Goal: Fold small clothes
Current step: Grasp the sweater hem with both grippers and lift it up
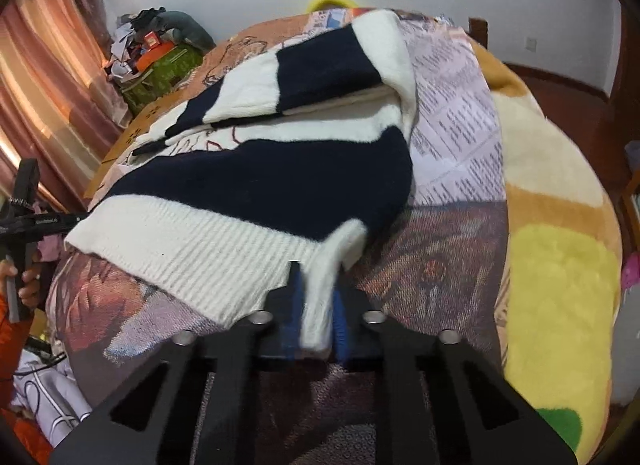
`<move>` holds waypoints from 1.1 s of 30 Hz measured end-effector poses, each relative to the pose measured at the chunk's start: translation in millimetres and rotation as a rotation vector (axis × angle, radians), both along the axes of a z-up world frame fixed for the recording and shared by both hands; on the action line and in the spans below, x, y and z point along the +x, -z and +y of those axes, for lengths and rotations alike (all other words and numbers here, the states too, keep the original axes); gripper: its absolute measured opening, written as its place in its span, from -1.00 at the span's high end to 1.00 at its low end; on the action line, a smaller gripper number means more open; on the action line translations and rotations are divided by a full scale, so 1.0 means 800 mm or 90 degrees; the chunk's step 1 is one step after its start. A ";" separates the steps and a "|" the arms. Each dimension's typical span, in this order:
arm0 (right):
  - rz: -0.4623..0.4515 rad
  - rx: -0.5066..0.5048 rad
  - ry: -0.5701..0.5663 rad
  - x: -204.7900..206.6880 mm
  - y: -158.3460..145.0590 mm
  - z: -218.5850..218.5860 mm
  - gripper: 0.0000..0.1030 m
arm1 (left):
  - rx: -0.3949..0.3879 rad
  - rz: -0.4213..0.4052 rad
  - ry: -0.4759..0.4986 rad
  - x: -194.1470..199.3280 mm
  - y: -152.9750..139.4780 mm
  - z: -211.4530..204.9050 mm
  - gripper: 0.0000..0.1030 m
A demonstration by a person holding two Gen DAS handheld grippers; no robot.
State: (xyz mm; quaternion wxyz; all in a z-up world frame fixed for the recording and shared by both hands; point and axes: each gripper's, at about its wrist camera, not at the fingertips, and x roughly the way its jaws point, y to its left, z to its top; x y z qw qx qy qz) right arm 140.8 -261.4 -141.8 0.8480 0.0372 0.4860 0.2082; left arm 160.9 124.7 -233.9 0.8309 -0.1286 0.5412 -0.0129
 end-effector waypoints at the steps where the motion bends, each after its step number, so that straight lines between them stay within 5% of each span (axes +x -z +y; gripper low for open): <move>1: -0.005 0.000 -0.003 0.000 -0.002 0.002 0.85 | 0.010 -0.004 0.004 0.000 -0.003 -0.003 0.82; 14: -0.124 0.041 -0.020 0.027 -0.073 0.009 0.87 | 0.049 -0.138 -0.003 0.021 -0.097 -0.004 0.85; 23: -0.204 0.048 -0.015 0.086 -0.123 0.020 0.87 | 0.065 -0.215 -0.007 0.090 -0.155 -0.010 0.86; 28: -0.217 0.038 -0.003 0.142 -0.130 0.028 0.87 | 0.062 -0.215 -0.034 0.152 -0.160 0.004 0.86; 33: -0.190 0.028 0.018 0.207 -0.113 0.034 0.87 | 0.047 -0.157 -0.070 0.229 -0.122 0.031 0.86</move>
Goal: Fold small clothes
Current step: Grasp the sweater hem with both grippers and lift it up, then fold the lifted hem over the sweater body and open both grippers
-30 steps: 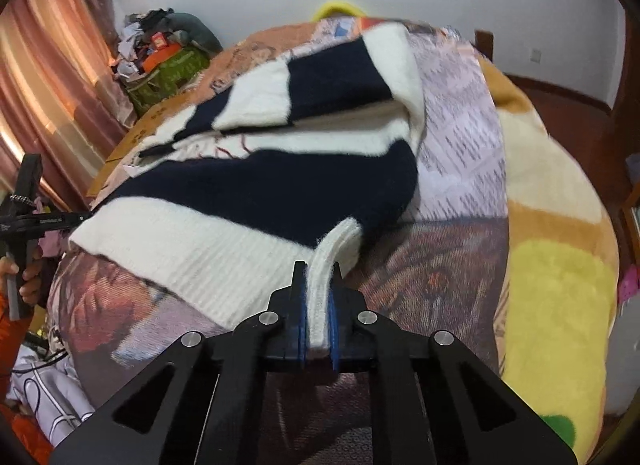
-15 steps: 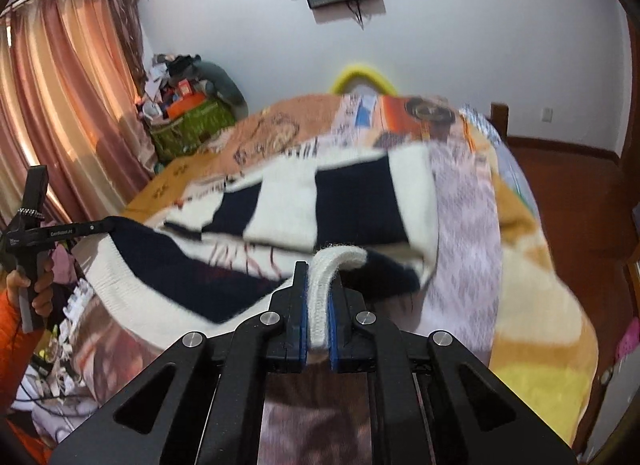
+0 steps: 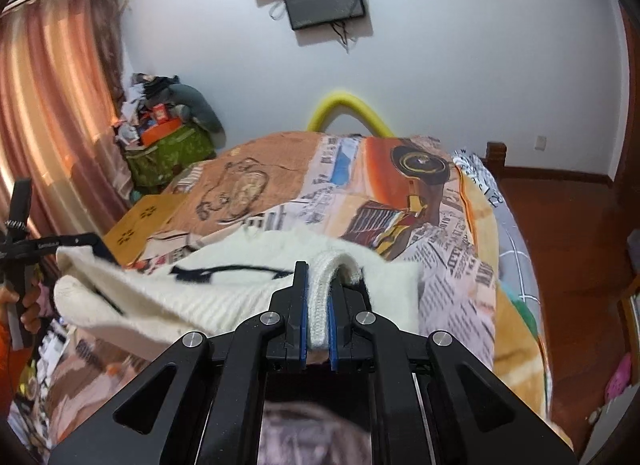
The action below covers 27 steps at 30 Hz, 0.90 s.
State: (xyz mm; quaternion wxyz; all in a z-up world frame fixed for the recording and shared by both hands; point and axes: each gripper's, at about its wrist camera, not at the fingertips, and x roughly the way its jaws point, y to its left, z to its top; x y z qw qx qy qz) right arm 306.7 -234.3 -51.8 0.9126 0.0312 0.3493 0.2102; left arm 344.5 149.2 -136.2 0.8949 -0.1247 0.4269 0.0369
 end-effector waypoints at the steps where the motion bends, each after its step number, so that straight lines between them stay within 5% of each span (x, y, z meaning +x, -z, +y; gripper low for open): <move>1: 0.010 -0.002 0.004 0.013 0.008 0.002 0.87 | 0.001 0.014 -0.005 0.012 0.012 0.004 0.86; 8: 0.107 -0.035 0.031 0.087 0.077 0.007 0.87 | -0.027 0.129 -0.041 0.075 0.118 0.031 0.86; 12: 0.139 -0.032 0.030 0.098 0.093 0.001 0.87 | -0.043 0.148 -0.039 0.087 0.140 0.035 0.80; 17: 0.147 -0.003 0.022 0.100 0.068 -0.008 0.85 | -0.009 0.131 -0.049 0.088 0.109 0.042 0.77; 19: 0.125 0.001 0.026 0.097 0.048 -0.012 0.76 | -0.002 0.107 -0.059 0.082 0.085 0.048 0.52; 21: 0.085 0.001 0.047 0.087 0.027 -0.019 0.23 | 0.003 0.070 -0.068 0.072 0.059 0.055 -0.03; 23: 0.043 0.004 0.065 0.079 0.010 -0.026 -0.03 | 0.024 0.040 -0.076 0.062 0.041 0.059 -0.10; 27: 0.039 -0.012 0.056 0.072 -0.001 -0.028 -0.03 | 0.048 0.051 -0.067 0.049 0.036 0.062 -0.11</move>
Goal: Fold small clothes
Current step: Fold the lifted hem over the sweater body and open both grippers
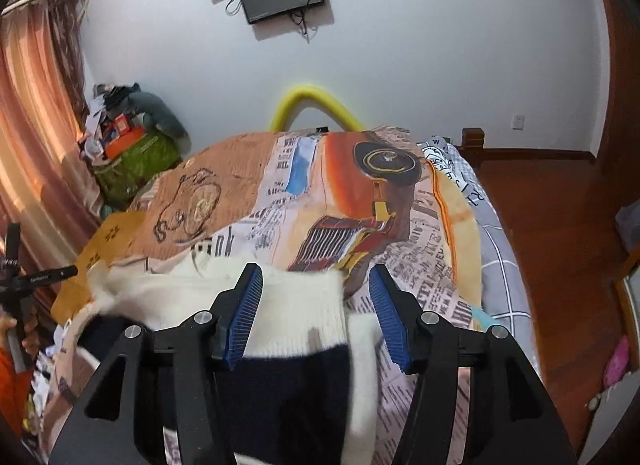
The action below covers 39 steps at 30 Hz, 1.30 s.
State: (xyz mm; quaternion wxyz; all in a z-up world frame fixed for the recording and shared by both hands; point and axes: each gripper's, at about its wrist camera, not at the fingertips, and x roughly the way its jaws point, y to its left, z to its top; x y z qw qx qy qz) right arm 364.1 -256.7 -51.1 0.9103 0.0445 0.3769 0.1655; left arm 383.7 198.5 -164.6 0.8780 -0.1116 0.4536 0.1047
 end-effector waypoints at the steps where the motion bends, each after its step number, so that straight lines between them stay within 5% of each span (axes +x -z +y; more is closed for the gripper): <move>1: 0.002 -0.008 -0.005 -0.003 0.001 0.001 -0.03 | 0.000 0.008 0.003 -0.002 0.003 0.000 -0.11; 19: 0.075 -0.083 -0.036 0.008 0.067 0.013 -0.03 | -0.064 0.111 0.088 0.057 0.104 -0.042 -0.07; 22: 0.084 -0.090 -0.037 0.020 0.075 0.020 -0.03 | -0.081 0.111 0.107 0.067 0.112 -0.049 0.23; 23: 0.084 -0.091 -0.037 0.023 0.077 0.022 -0.02 | -0.086 0.109 0.112 0.068 0.113 -0.051 0.49; 24: 0.084 -0.091 -0.037 0.025 0.079 0.024 0.04 | -0.088 0.105 0.114 0.069 0.113 -0.052 0.75; 25: 0.084 -0.090 -0.037 0.028 0.081 0.026 0.08 | -0.086 0.095 0.112 0.068 0.112 -0.053 0.80; 28: 0.086 -0.087 -0.046 0.031 0.083 0.032 0.76 | -0.046 0.057 0.110 0.059 0.099 -0.054 0.82; 35: 0.026 -0.101 -0.056 0.022 0.063 0.037 0.83 | 0.024 -0.031 0.061 0.040 0.050 -0.035 0.84; 39: 0.031 -0.122 -0.039 0.032 0.073 0.040 0.83 | 0.037 0.004 0.039 0.052 0.066 -0.031 0.84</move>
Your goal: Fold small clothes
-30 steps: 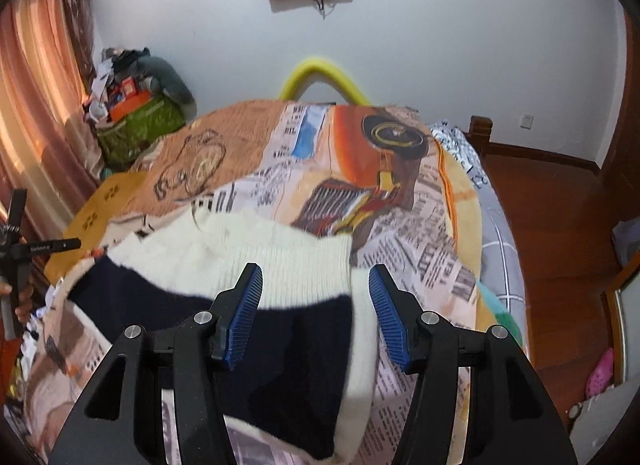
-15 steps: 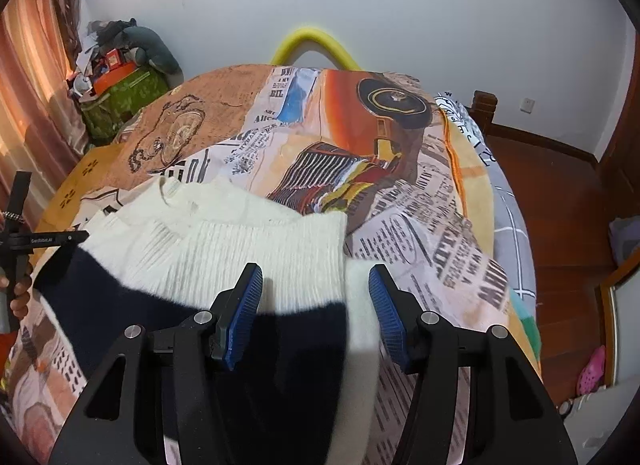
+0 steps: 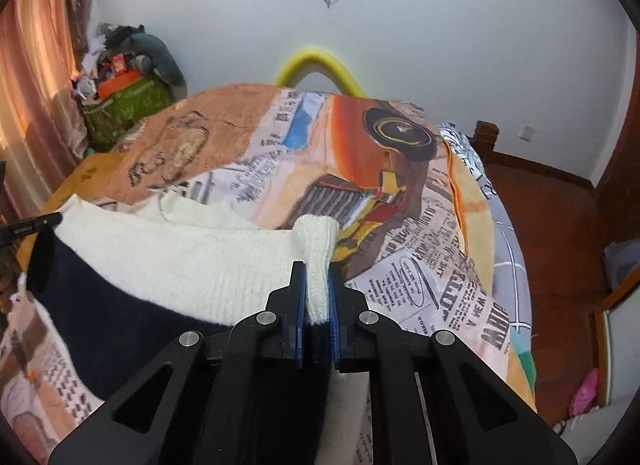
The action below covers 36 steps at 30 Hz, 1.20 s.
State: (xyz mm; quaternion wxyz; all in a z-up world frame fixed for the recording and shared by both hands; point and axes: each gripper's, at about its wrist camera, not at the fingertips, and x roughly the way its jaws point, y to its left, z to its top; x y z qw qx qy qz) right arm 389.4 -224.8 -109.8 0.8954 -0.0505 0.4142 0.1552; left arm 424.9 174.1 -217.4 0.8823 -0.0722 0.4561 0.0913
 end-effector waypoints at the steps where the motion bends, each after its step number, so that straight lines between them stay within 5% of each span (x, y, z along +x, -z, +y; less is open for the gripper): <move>1: 0.008 -0.017 0.001 0.002 0.008 0.004 0.83 | 0.007 0.015 -0.002 0.004 0.011 0.000 0.84; 6: 0.037 -0.041 0.010 0.005 0.027 0.006 0.82 | 0.026 0.099 0.019 0.011 0.067 -0.006 0.80; 11: 0.009 -0.056 0.000 -0.011 -0.006 0.011 0.60 | 0.052 0.068 0.045 -0.003 0.037 -0.013 0.69; 14: -0.031 -0.038 -0.018 -0.029 -0.030 0.021 0.29 | 0.037 0.045 0.053 -0.012 0.009 -0.016 0.39; 16: -0.048 -0.016 -0.044 -0.041 -0.042 0.034 0.27 | 0.017 0.016 0.062 -0.021 -0.012 -0.024 0.11; 20: -0.029 0.013 -0.109 -0.053 -0.044 0.078 0.24 | -0.011 -0.020 0.101 -0.028 -0.039 -0.056 -0.09; 22: -0.018 0.018 -0.137 -0.058 -0.034 0.102 0.01 | -0.023 -0.025 0.131 -0.029 -0.042 -0.078 -0.28; 26: 0.010 0.009 -0.170 -0.063 -0.004 0.140 -0.26 | 0.003 -0.020 0.173 -0.028 -0.025 -0.121 -0.54; 30: 0.072 -0.008 -0.187 -0.062 0.036 0.158 -0.29 | -0.007 0.036 0.169 -0.016 0.016 -0.134 -0.58; 36: 0.060 -0.032 -0.194 -0.071 0.042 0.139 -0.29 | 0.004 0.049 0.159 -0.028 0.041 -0.117 -0.87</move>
